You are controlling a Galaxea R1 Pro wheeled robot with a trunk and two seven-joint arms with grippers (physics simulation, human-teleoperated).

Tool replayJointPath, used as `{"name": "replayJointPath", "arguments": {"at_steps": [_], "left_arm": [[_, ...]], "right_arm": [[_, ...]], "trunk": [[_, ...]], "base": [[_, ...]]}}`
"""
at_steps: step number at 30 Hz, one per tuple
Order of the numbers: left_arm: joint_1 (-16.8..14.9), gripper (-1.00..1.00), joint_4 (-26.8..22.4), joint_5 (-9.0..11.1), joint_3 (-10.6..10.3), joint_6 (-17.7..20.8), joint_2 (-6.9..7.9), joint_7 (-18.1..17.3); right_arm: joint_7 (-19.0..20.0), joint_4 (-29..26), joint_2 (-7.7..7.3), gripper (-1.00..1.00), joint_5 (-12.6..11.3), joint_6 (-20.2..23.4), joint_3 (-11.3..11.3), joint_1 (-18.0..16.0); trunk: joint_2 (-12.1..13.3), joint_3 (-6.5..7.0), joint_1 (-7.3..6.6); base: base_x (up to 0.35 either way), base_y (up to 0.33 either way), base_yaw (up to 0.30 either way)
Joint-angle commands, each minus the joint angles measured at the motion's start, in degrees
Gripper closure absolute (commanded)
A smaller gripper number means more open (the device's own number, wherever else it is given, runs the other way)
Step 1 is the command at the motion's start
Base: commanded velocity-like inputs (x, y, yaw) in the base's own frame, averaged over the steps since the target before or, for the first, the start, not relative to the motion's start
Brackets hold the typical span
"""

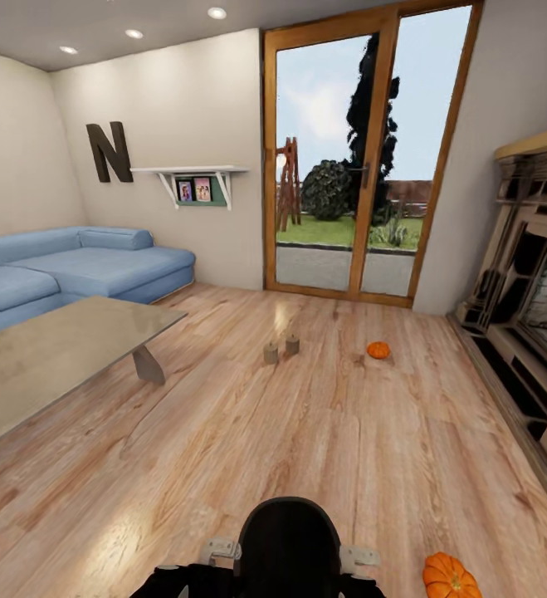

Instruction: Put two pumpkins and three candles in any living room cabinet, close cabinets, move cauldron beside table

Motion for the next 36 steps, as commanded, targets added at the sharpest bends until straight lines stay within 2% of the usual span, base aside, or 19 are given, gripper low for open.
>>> {"name": "replayJointPath", "arguments": {"at_steps": [1, 36], "left_arm": [[0.0, 1.0, -0.04, -0.33, -0.29, 0.26, 0.03, -0.02], [0.0, 1.0, -0.04, -0.24, -0.2, 0.19, 0.11, -0.02]], "right_arm": [[-0.25, -2.05, 0.0, 1.0, -0.49, 0.26, -0.07, -0.03], [-0.16, -2.05, 0.09, 1.0, -0.49, 0.26, -0.07, -0.03]], "trunk": [[-0.03, -0.06, -0.02], [-0.03, -0.05, -0.02]], "base": [[0.0, 0.0, 0.278], [0.0, 0.0, 0.285]]}}
